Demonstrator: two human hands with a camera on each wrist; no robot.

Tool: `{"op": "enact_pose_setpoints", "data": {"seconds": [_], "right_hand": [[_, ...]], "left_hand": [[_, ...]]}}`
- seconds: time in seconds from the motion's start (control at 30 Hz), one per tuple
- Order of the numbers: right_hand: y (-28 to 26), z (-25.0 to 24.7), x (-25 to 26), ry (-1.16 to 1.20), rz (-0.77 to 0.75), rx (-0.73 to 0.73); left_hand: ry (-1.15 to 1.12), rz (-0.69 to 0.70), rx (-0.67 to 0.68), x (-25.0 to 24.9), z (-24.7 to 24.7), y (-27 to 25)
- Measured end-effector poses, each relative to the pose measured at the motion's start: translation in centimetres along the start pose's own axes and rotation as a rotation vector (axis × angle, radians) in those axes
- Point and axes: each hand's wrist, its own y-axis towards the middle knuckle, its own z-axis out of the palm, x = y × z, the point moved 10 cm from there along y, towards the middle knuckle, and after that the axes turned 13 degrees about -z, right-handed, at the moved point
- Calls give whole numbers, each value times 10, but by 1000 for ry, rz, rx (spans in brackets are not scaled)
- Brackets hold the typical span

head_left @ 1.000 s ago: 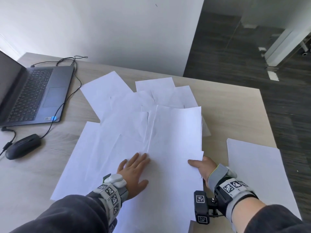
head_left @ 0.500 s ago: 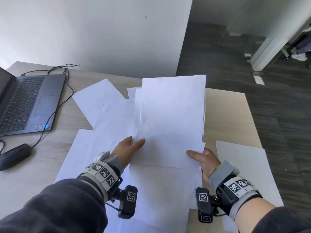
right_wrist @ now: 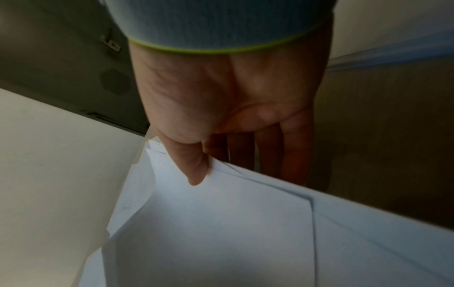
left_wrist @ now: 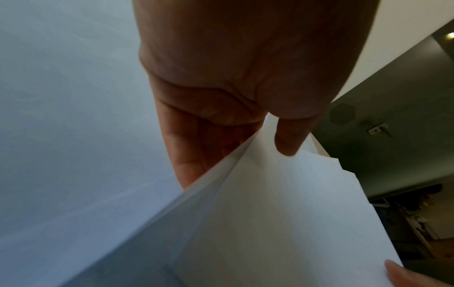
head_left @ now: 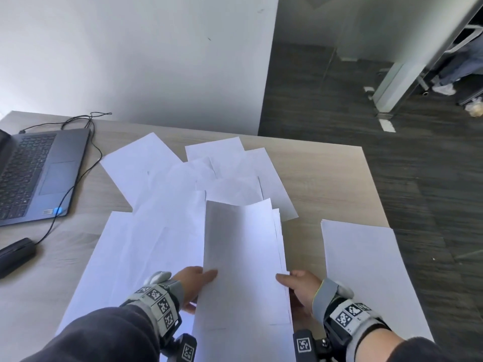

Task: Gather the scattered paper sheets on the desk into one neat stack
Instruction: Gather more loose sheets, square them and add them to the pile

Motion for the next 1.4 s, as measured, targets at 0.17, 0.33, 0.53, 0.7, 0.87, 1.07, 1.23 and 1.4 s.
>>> {"op": "enact_pose_setpoints", "data": {"seconds": [0.17,0.33,0.53,0.7,0.87,1.07,1.23,1.4], "right_hand": [[7,-10,-4,-281,10,-14],[34,-24,-39,-346,8,2],[21,-6,-10,-367,-53,180],[33,-27,46,-214,-235,-34],[31,-51,119,-212,-426,-223],[-5,-57,207,-28,-733,-268],[-17,-47,217,45,-783,-208],[-1,-31,180,-82,-724,-153]], "left_hand": [[70,-12,-54,-5,8,-3],[159,-62,23,-6,19,-7],[262,9,11,-13,18,4],[104,228,-132,-68,-14,-7],[-42,462,-224,-128,-37,-53],[-247,744,-305,-165,-72,-121],[-291,858,-254,-166,-78,-142],[-204,739,-285,-141,-74,-113]]}}
